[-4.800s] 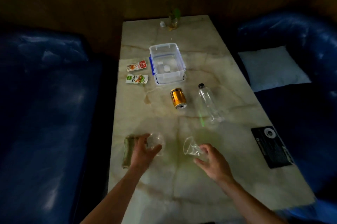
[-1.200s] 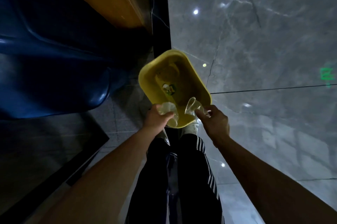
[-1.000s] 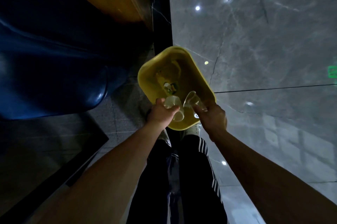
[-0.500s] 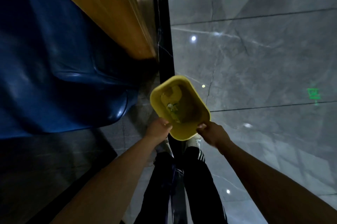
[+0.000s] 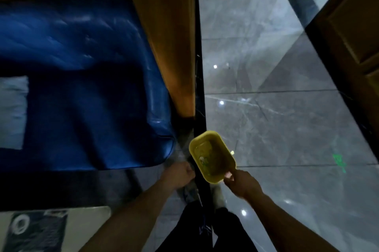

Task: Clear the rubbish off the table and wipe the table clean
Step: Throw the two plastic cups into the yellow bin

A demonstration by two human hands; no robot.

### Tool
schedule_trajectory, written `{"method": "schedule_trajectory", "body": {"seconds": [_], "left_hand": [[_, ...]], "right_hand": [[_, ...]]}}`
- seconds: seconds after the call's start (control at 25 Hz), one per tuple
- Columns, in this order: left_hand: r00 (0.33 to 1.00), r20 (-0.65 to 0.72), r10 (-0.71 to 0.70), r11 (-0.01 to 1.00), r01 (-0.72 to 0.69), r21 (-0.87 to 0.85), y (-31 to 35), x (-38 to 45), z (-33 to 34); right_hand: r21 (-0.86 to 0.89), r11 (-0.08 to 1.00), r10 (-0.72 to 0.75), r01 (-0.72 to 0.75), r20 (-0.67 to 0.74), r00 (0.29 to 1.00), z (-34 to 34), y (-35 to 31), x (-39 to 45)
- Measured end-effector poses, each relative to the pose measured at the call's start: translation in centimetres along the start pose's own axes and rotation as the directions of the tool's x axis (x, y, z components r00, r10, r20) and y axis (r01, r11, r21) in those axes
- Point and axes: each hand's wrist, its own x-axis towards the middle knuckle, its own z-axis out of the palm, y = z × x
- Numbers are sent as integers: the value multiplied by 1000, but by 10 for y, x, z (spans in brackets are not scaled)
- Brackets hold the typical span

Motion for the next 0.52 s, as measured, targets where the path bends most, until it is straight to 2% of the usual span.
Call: {"method": "schedule_trajectory", "body": {"seconds": [0.16, 0.28, 0.52], "left_hand": [[995, -96, 11, 999, -8, 31, -5, -66, -4], [991, -136, 20, 999, -16, 33, -6, -106, 13], [976, -174, -131, 972, 92, -218, -28, -172, 79]], "right_hand": [[-156, 978, -133, 137, 34, 991, -15, -19, -51], [-252, 938, -212, 236, 121, 970, -26, -21, -71], [-367, 837, -324, 406, 266, 908, -33, -12, -87]]}}
